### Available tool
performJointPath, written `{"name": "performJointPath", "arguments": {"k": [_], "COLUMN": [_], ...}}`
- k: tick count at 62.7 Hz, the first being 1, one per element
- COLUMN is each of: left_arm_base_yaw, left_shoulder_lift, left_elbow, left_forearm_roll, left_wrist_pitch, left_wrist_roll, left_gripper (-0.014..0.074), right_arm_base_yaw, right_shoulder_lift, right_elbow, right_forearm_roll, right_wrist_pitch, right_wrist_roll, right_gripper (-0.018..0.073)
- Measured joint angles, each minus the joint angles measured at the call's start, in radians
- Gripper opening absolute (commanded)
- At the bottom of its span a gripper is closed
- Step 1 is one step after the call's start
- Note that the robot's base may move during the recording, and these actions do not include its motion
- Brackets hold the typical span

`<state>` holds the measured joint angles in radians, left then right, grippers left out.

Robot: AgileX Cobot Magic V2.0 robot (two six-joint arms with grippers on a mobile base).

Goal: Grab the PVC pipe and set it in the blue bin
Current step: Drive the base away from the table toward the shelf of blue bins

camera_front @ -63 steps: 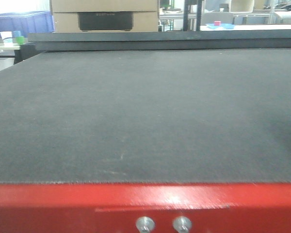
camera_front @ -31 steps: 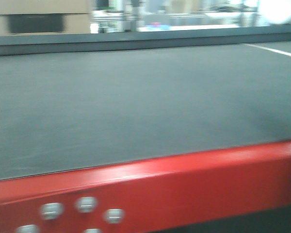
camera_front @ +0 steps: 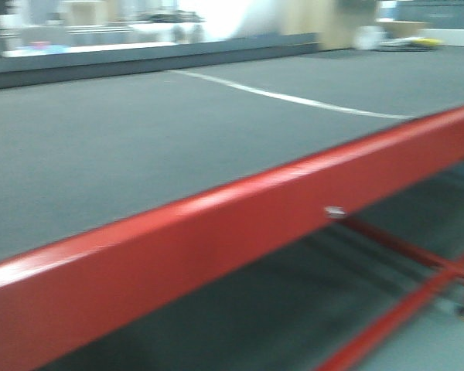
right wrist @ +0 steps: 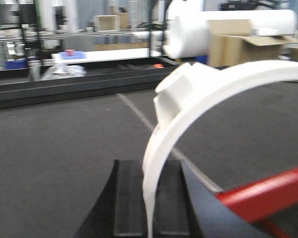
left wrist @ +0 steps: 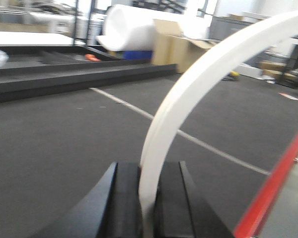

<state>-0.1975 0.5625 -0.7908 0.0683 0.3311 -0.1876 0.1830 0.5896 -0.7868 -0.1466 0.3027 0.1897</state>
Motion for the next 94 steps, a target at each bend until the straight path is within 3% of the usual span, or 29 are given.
{"name": "performJointPath", "arguments": {"k": [94], "left_arm_base_yaw": [0.000], "left_shoulder_lift": [0.000], "left_elbow": [0.000], "left_forearm_roll": [0.000], "left_wrist_pitch": [0.000], "left_wrist_roll": [0.000], "left_gripper": [-0.0111], "right_arm_base_yaw": [0.000], "right_shoulder_lift": [0.000], "right_elbow": [0.000], "right_forearm_roll": [0.000], "right_wrist_pitch": [0.000], "right_wrist_roll": [0.000], "right_gripper": [-0.0169]}}
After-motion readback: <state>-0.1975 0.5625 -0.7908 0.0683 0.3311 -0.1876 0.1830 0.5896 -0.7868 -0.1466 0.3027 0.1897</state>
